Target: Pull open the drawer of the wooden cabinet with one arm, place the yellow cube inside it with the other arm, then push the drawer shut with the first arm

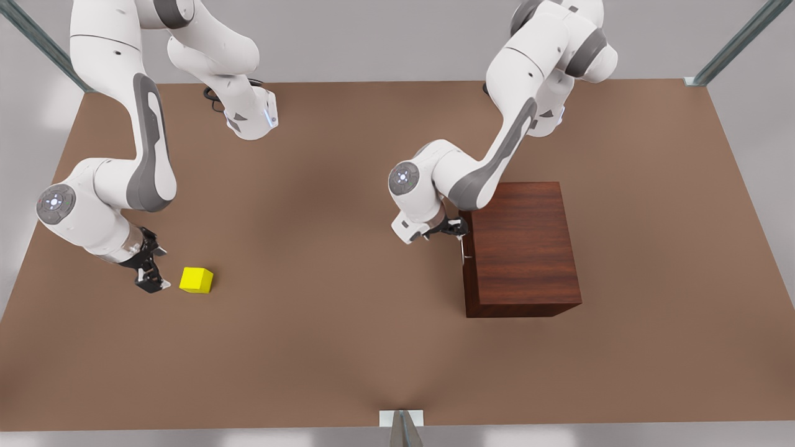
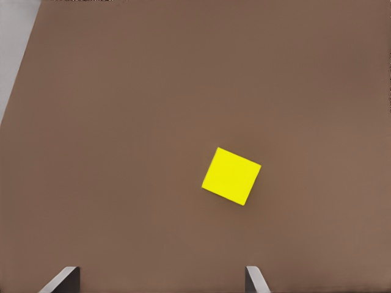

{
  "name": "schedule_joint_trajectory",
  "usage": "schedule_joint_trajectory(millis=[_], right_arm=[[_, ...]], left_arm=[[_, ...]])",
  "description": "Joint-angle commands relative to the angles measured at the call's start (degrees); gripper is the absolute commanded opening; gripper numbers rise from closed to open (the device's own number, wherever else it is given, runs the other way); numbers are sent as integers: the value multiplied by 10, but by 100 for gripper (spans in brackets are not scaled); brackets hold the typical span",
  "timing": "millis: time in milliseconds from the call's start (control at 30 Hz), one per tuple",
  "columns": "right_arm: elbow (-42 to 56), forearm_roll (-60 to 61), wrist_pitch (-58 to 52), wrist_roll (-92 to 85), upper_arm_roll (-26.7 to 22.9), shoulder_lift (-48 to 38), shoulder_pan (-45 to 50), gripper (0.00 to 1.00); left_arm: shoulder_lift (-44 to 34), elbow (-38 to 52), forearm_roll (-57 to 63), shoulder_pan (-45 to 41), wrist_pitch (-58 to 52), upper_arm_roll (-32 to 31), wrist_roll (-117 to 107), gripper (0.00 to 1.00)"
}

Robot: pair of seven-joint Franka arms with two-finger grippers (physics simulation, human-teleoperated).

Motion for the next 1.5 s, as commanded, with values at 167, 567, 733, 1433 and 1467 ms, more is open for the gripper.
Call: schedule_joint_trajectory(millis=[167, 567, 733, 1433, 1467], right_arm=[[0, -2, 9, 197, 0, 1, 0, 100], [-9, -24, 110, 223, -1, 86, -7, 100], [-56, -24, 146, 223, -1, 86, -11, 100], [-83, -39, 178, 244, -2, 148, -22, 100], [-83, -39, 185, 244, -2, 153, -22, 100]], left_arm=[[10, -12, 33, -2, 8, 0, -62, 100], [44, -11, 82, 0, 9, 0, -48, 100], [51, -9, 71, 1, 33, 0, -56, 100], [70, 26, 37, -18, 66, -3, -106, 100], [71, 27, 37, -18, 66, -3, -106, 100]])
